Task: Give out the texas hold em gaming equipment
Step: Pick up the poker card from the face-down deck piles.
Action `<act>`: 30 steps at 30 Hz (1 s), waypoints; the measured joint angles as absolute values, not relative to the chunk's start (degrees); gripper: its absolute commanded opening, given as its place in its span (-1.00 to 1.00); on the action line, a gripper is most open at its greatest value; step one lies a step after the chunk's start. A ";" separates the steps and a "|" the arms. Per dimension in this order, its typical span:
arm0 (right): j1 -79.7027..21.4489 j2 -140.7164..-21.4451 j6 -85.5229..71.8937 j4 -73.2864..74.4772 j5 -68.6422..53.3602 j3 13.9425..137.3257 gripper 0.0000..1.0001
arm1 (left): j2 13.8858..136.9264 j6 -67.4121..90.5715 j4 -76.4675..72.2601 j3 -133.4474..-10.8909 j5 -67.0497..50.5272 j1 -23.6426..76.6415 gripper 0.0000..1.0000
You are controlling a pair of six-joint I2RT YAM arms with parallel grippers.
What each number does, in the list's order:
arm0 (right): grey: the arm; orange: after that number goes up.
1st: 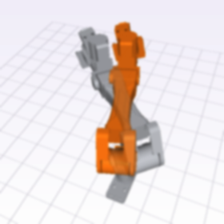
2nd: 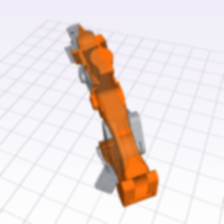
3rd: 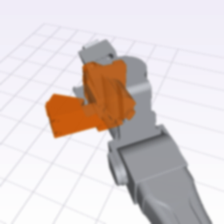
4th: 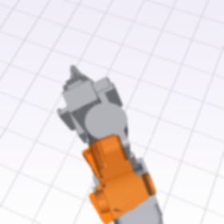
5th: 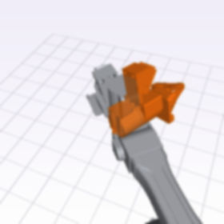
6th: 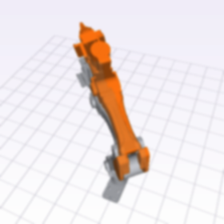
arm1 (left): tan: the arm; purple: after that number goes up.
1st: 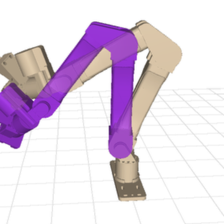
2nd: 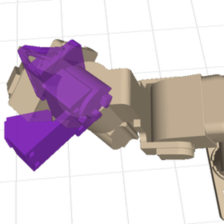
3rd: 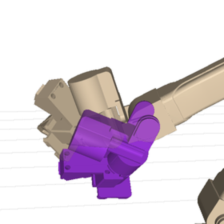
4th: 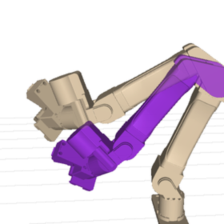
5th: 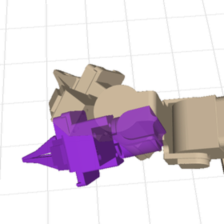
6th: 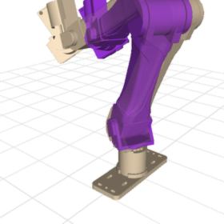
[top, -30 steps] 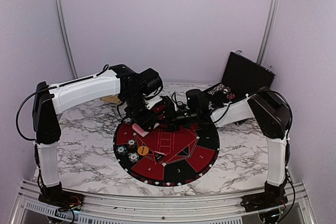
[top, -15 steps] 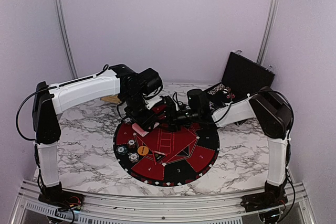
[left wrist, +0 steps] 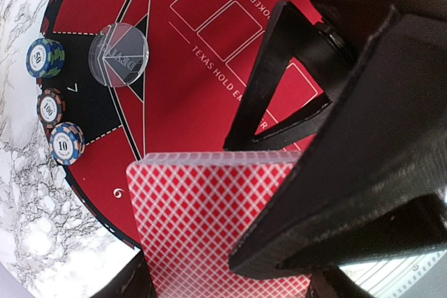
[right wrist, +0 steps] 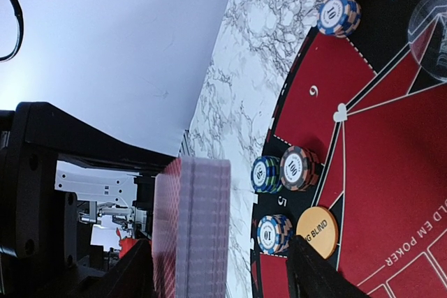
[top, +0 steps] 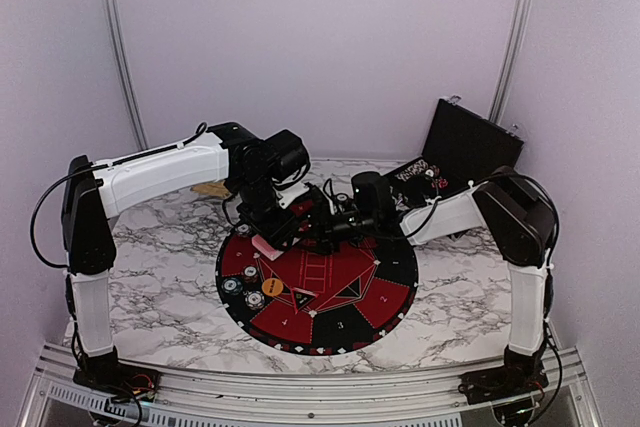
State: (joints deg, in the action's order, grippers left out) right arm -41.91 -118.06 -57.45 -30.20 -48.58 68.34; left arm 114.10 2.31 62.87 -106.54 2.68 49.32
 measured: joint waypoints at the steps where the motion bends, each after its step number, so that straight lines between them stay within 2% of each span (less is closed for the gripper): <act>1: -41.93 -118.08 -57.47 -30.20 -48.58 68.34 0.24 | 114.10 2.28 62.87 -106.54 2.68 49.28 -0.05; 12: -41.56 -118.28 -57.01 -29.89 -48.36 68.42 0.08 | 114.10 2.20 62.83 -106.52 2.98 48.97 -0.08; 30: -40.53 -118.28 -56.82 -29.58 -48.31 68.42 0.04 | 114.10 2.07 61.60 -105.67 3.07 48.58 -0.08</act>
